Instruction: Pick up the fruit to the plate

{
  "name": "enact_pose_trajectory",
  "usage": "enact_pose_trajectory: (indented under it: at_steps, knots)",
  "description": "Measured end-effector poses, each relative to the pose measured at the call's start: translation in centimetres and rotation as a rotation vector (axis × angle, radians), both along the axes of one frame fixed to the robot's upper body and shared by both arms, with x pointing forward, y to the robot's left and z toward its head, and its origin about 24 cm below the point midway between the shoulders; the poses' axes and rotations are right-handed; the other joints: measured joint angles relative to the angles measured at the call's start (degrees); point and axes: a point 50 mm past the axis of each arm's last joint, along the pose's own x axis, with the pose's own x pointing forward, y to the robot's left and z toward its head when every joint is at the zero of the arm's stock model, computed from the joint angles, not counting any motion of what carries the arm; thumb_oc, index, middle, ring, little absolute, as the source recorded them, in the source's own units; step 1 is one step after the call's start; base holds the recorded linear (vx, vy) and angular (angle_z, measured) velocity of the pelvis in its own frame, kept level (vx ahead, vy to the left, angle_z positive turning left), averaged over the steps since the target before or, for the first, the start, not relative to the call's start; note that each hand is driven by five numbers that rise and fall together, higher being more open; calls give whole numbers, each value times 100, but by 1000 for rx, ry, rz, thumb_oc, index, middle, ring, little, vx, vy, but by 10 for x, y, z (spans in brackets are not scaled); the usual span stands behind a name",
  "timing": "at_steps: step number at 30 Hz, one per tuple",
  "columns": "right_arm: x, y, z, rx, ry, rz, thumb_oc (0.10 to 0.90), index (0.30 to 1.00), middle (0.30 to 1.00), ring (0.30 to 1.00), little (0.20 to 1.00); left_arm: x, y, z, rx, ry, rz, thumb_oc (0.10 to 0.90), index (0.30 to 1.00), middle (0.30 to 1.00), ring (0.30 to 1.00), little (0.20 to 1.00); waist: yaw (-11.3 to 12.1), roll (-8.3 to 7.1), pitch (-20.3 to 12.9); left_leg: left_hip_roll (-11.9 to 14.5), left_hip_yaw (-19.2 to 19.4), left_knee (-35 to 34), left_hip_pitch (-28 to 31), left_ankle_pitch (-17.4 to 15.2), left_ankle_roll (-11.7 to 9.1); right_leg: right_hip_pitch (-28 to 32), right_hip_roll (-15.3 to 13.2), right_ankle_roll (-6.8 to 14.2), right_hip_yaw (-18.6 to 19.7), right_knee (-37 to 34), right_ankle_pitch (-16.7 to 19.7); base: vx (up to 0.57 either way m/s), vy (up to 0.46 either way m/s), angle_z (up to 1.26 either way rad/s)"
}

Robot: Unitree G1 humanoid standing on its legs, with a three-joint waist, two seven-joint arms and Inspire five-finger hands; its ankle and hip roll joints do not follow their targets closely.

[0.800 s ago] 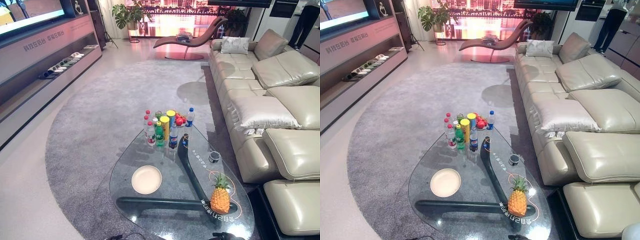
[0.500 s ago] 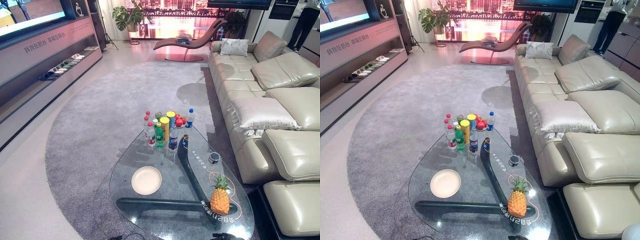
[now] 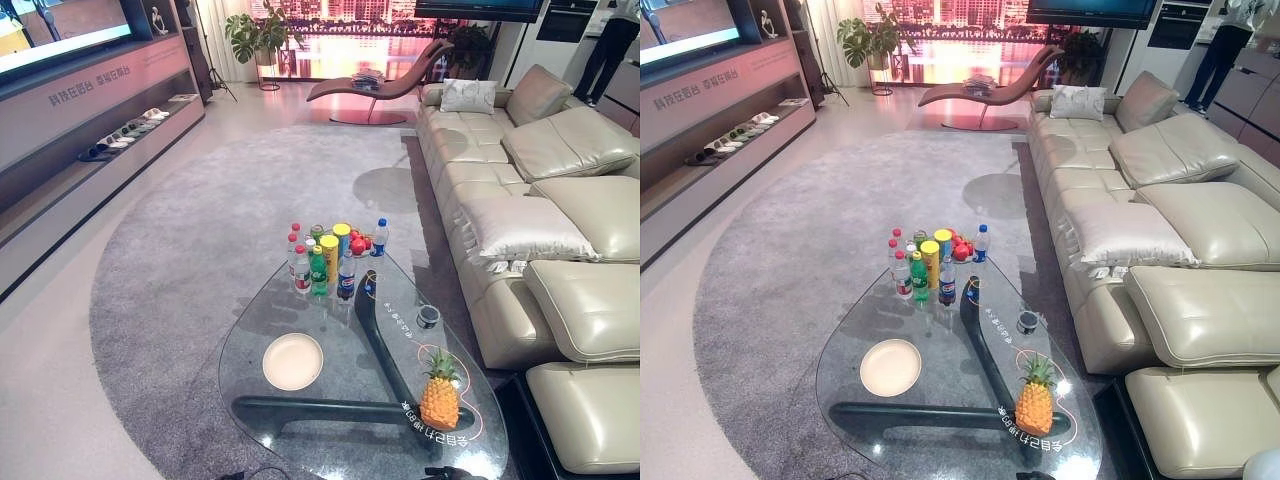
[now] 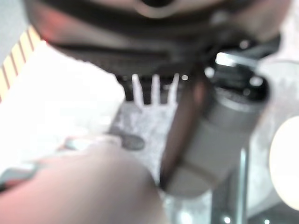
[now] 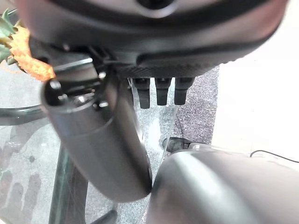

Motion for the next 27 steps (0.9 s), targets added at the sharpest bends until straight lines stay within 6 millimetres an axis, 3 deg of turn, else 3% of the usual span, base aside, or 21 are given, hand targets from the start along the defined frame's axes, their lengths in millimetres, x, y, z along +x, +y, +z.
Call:
enact_pose_trajectory:
  at_steps: [12,17,24,27]
  knots:
    - [-2,-5,0,-113,-12,-16,800,900,900,900,900,-4,1,-1,0,10,3,800,900,900,900,900,-3,-39,50,1,30,-4,-26,-5,-3,-39,1,36,39,-1,-23,9,2,-1]
    - [-10,-17,2,-194,-27,-128,800,900,900,900,900,-1,3,0,-11,-6,16,800,900,900,900,900,-2,-50,134,2,47,15,-116,-2,0,-137,4,10,66,7,11,-4,-9,-1]
    - [-8,-36,9,-283,-122,-243,800,900,900,900,900,1,16,4,-13,-63,73,800,900,900,900,900,-19,-237,422,21,88,15,-108,-1,0,-116,25,9,133,13,34,23,-39,-5]
    - [6,-44,17,-311,-220,-258,800,900,900,900,900,0,20,5,-20,-74,95,800,900,900,900,900,-14,-309,461,19,84,14,-102,-1,0,-109,23,9,129,5,34,0,0,0]
